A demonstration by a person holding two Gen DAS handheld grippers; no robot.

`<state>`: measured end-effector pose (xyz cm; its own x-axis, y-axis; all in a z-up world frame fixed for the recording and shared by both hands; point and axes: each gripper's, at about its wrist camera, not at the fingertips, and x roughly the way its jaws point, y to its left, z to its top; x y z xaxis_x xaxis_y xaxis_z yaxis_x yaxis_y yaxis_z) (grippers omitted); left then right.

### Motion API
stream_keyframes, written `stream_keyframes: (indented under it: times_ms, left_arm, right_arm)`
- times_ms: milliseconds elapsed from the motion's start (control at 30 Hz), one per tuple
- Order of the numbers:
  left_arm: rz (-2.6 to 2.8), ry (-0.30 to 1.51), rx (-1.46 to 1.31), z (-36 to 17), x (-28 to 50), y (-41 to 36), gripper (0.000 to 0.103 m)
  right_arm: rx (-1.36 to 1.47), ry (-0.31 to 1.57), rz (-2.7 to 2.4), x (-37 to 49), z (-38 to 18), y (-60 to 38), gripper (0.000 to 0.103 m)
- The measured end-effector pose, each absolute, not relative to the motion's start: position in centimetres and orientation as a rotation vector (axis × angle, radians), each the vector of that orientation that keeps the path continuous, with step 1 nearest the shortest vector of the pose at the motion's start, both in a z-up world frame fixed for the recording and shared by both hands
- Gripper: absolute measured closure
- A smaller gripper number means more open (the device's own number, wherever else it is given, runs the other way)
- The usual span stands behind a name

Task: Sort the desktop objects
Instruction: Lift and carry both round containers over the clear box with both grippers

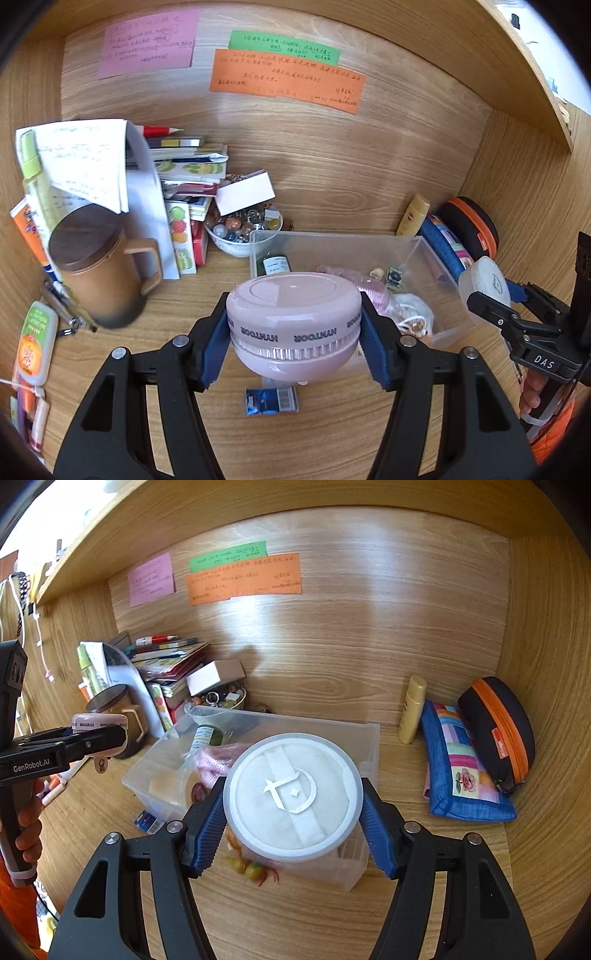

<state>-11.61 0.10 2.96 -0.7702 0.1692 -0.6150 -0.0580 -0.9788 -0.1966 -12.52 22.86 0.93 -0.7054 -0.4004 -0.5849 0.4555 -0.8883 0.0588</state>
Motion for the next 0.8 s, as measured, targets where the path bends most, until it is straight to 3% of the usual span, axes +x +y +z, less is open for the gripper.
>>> stream_keyframes:
  times_ms: [800]
  left_arm:
    - [2.745, -0.237, -1.123, 0.4, -19.5, 1.6, 0.040]
  right_arm:
    - [0.994, 0.289, -2.444, -20.0, -3.3, 19.3, 0.040]
